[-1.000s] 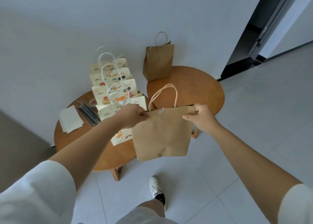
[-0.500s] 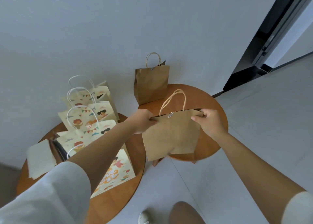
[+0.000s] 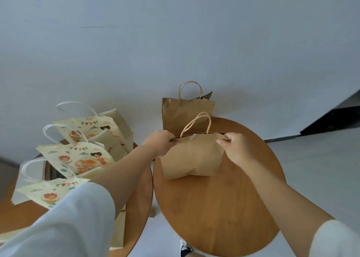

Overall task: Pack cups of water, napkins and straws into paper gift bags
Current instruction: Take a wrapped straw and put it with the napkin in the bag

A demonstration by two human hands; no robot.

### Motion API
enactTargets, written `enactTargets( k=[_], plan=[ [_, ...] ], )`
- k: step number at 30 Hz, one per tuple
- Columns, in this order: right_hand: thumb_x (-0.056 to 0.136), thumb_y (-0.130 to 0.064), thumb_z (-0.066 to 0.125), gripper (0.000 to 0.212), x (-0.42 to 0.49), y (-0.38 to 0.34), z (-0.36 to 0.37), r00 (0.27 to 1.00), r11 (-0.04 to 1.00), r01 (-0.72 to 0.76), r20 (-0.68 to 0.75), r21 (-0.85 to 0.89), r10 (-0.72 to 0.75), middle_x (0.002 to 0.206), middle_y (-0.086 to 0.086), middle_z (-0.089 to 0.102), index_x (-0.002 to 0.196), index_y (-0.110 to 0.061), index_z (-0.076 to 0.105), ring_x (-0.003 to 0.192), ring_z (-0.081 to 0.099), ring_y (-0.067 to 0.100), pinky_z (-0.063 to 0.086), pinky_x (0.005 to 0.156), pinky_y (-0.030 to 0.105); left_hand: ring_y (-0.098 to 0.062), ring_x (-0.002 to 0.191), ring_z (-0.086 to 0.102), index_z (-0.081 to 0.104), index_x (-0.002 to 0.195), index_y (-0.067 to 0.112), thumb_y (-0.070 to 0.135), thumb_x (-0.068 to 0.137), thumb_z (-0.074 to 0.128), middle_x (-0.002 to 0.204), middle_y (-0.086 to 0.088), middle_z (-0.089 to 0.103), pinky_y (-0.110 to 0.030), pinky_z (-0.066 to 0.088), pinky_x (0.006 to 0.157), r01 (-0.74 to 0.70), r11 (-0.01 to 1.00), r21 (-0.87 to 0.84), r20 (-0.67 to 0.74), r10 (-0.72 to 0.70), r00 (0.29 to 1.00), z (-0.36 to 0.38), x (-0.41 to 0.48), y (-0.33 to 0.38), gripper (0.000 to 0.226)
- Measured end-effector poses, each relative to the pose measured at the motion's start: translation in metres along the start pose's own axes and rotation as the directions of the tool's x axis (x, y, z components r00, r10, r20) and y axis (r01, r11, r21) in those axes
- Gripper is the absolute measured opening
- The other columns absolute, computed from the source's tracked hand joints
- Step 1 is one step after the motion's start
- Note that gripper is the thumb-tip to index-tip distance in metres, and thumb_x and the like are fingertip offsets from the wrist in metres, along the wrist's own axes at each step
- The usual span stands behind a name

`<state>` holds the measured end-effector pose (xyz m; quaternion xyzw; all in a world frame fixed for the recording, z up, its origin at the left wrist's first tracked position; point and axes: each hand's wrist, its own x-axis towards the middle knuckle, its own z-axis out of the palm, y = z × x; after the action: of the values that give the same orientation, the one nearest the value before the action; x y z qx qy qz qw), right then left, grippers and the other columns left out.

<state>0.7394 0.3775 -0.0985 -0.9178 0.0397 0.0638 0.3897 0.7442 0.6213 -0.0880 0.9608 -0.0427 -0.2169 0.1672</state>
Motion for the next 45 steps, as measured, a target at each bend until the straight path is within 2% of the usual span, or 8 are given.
enactTargets(
  k=[7,17,21,26,32,36,40,45],
  plan=[
    [0.089,-0.014,0.06,0.024,0.075,0.008,0.007,0.997,0.998,0.035,0.067,-0.05,-0.031,0.072,0.017,0.061,0.076,0.006,0.063,0.065,0.048,0.023,0.03,0.055,0.03,-0.025,0.09,0.058,0.067,0.098,0.013,0.028,0.1,0.039,0.092,-0.006,0.063,-0.032,0.045,0.07,0.126,0.991,-0.048,-0.006,-0.126,0.992,-0.004,0.062,0.0,0.032],
    [0.093,-0.018,0.056,0.02,0.1,0.019,0.025,0.997,0.986,0.073,0.038,-0.149,-0.068,0.078,0.01,0.066,0.089,-0.002,0.068,0.071,0.055,0.024,0.038,0.059,0.028,-0.026,0.1,0.056,0.063,0.108,0.011,0.026,0.101,0.038,0.105,-0.009,0.064,-0.03,0.041,0.073,0.196,0.978,-0.076,-0.018,-0.197,0.98,0.007,0.085,0.0,0.03],
    [0.094,-0.018,0.053,0.023,0.091,0.02,0.028,0.998,0.98,0.048,0.05,-0.194,-0.039,0.091,0.013,0.067,0.096,0.001,0.066,0.086,0.06,0.029,0.045,0.069,0.033,-0.027,0.104,0.056,0.061,0.118,0.013,0.024,0.102,0.036,0.112,-0.009,0.063,-0.032,0.044,0.076,0.22,0.973,-0.072,-0.075,-0.225,0.971,0.015,0.074,0.001,0.032],
    [0.091,-0.016,0.058,0.033,0.062,0.015,0.026,0.984,0.97,0.096,-0.127,-0.223,-0.126,0.127,0.014,0.056,0.121,-0.002,0.058,0.117,0.048,0.03,0.041,0.097,0.037,-0.03,0.108,0.054,0.054,0.122,0.007,0.012,0.1,0.034,0.12,-0.013,0.054,-0.037,0.047,0.082,0.23,0.971,-0.067,-0.192,-0.239,0.952,0.014,0.048,0.01,0.031],
    [0.091,-0.012,0.056,0.03,-0.002,-0.014,0.026,0.944,0.953,0.247,-0.178,-0.175,-0.277,0.119,0.011,0.06,0.12,-0.002,0.059,0.114,0.052,0.027,0.041,0.092,0.031,-0.027,0.122,0.047,0.033,0.145,0.014,0.01,0.099,0.037,0.144,-0.006,0.038,-0.036,0.044,0.091,0.215,0.971,-0.105,-0.248,-0.235,0.94,0.011,-0.023,0.019,0.046],
    [0.091,-0.006,0.056,0.028,-0.066,-0.05,0.046,0.902,0.898,0.416,-0.063,-0.14,-0.428,0.113,0.013,0.063,0.117,0.001,0.061,0.109,0.056,0.027,0.04,0.088,0.025,-0.028,0.124,0.046,0.034,0.143,0.014,0.019,0.101,0.037,0.141,-0.009,0.043,-0.04,0.042,0.096,0.195,0.976,-0.096,-0.267,-0.214,0.94,0.016,-0.101,0.007,0.043],
    [0.089,0.0,0.056,0.026,-0.146,-0.091,0.083,0.826,0.817,0.563,0.049,-0.128,-0.562,0.105,0.02,0.066,0.113,0.006,0.063,0.103,0.059,0.036,0.048,0.089,0.041,-0.028,0.121,0.05,0.04,0.14,0.017,0.025,0.101,0.037,0.138,-0.007,0.048,-0.037,0.043,0.094,0.254,0.961,-0.106,-0.351,-0.275,0.895,0.03,-0.199,-0.029,0.041],
    [0.096,-0.018,0.049,0.035,-0.253,-0.145,0.135,0.699,0.699,0.707,0.256,-0.106,-0.668,0.125,0.012,0.059,0.127,-0.004,0.056,0.121,0.048,0.025,0.039,0.096,0.031,-0.025,0.13,0.043,0.038,0.143,0.021,0.028,0.1,0.039,0.145,-0.002,0.042,-0.036,0.039,0.098,0.388,0.913,-0.124,-0.377,-0.405,0.833,0.055,-0.34,-0.095,0.044]
  ],
)
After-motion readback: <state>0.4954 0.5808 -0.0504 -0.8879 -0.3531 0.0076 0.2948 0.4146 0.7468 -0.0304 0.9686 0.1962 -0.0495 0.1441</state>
